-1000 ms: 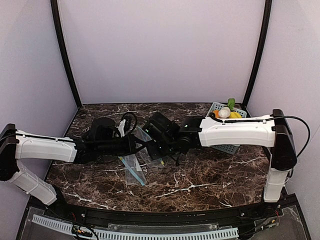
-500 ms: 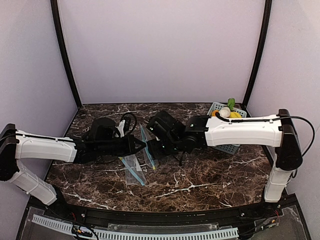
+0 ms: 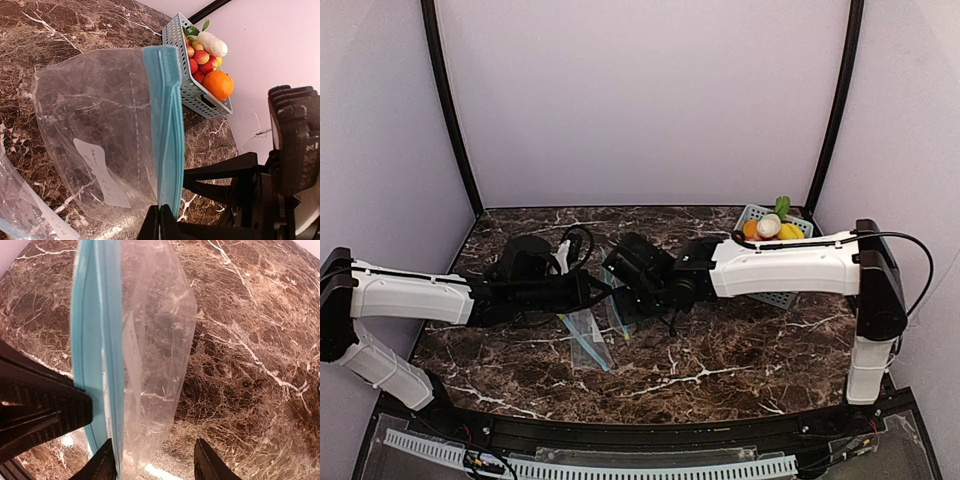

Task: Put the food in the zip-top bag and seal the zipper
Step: Adjust the zipper food storage bag at the center of the board.

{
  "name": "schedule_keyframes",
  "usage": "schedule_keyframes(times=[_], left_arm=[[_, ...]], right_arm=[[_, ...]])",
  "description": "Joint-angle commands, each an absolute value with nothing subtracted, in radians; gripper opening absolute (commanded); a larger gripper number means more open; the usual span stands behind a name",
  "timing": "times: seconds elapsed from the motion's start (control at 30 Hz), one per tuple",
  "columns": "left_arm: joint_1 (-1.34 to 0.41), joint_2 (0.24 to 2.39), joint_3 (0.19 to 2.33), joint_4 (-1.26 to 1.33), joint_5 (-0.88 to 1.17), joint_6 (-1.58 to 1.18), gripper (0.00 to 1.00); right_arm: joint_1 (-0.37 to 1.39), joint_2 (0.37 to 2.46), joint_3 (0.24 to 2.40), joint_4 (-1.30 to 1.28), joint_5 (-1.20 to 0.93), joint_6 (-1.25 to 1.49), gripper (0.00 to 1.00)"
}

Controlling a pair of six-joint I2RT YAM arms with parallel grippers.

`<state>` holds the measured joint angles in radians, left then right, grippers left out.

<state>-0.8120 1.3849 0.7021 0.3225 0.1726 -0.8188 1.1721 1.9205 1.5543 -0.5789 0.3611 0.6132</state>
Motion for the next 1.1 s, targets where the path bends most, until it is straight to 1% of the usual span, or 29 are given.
schedule_keyframes(times=[0.0, 0.17, 0.3, 0.37, 0.4, 0.57, 0.77, 0.83, 0.87, 0.93, 0.97, 1.0, 1.03, 1.07], left_arm=[[-0.816, 1.352, 0.685, 0.304, 0.176, -0.810, 0.01], [-0.816, 1.346, 0.678, 0.295, 0.175, -0.805, 0.01], [-0.816, 1.350, 0.664, 0.317, 0.188, -0.806, 0.01], [-0.816, 1.353, 0.663, 0.311, 0.193, -0.805, 0.01], [-0.816, 1.346, 0.663, 0.305, 0.191, -0.804, 0.01], [-0.816, 1.289, 0.658, 0.193, 0.096, -0.776, 0.01], [-0.816, 1.233, 0.653, 0.143, 0.056, -0.763, 0.01], [-0.815, 1.229, 0.659, 0.141, 0.060, -0.762, 0.02], [-0.816, 1.229, 0.666, 0.142, 0.062, -0.760, 0.05], [-0.816, 1.229, 0.683, 0.141, 0.072, -0.752, 0.13], [-0.816, 1.226, 0.689, 0.141, 0.079, -0.747, 0.20], [-0.815, 1.225, 0.700, 0.143, 0.082, -0.746, 0.25], [-0.815, 1.219, 0.704, 0.144, 0.086, -0.745, 0.35], [-0.815, 1.216, 0.711, 0.150, 0.083, -0.744, 0.41]], right_arm=[[1.157, 1.951, 1.581, -0.607, 0.416, 0.645, 0.48], [1.131, 1.966, 1.571, -0.601, 0.401, 0.646, 0.43], [1.111, 1.987, 1.555, -0.546, 0.351, 0.617, 0.35], [1.100, 1.989, 1.541, -0.521, 0.329, 0.610, 0.27], [1.095, 1.986, 1.534, -0.514, 0.326, 0.609, 0.25], [1.091, 1.950, 1.515, -0.501, 0.360, 0.595, 0.01], [1.090, 1.912, 1.511, -0.467, 0.344, 0.538, 0.00], [1.089, 1.909, 1.514, -0.467, 0.346, 0.532, 0.00], [1.091, 1.907, 1.514, -0.468, 0.347, 0.532, 0.00], [1.091, 1.905, 1.513, -0.468, 0.347, 0.536, 0.00], [1.091, 1.905, 1.514, -0.470, 0.348, 0.538, 0.00], [1.092, 1.904, 1.514, -0.471, 0.348, 0.542, 0.00], [1.093, 1.904, 1.515, -0.474, 0.347, 0.546, 0.00], [1.094, 1.902, 1.515, -0.475, 0.348, 0.547, 0.00]])
